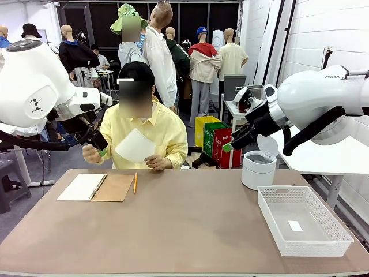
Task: Sort the paper based on its condition.
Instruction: If a person hands you a paper, place it in the Organizing basket , and if it's crumpled, put it in the Trash can.
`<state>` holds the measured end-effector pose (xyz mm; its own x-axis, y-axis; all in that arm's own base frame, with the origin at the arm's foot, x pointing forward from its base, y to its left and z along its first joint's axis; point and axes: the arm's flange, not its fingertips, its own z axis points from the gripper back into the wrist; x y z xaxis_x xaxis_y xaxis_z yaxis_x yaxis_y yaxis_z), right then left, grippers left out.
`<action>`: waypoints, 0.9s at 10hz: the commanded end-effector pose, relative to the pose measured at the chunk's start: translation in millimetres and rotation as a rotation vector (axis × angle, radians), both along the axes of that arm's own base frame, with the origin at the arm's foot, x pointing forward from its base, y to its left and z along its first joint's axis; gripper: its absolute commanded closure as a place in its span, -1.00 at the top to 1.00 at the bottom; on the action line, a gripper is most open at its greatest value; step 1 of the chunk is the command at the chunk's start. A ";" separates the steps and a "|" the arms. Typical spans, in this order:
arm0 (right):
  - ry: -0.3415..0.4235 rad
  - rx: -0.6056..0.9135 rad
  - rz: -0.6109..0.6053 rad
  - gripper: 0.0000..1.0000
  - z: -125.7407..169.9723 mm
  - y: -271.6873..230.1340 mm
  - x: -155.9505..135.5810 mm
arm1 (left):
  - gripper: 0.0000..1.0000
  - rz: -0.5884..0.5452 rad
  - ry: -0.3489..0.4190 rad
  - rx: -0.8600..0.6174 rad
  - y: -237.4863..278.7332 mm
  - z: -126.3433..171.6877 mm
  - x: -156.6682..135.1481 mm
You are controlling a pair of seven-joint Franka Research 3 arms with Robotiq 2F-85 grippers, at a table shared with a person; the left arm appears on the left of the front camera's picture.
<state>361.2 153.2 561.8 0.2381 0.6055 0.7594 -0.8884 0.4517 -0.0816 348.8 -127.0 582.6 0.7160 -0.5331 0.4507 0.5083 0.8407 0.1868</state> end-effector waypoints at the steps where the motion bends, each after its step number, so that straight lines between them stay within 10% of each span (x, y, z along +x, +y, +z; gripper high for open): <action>1: 0.009 0.014 0.011 1.00 -1.9 1.0 1.6 | 1.00 -0.004 -0.006 -0.003 0.5 0.5 -0.3; 9: 0.009 0.014 0.011 1.00 -1.9 1.0 1.6 | 1.00 -0.004 -0.006 -0.003 0.5 0.5 -0.3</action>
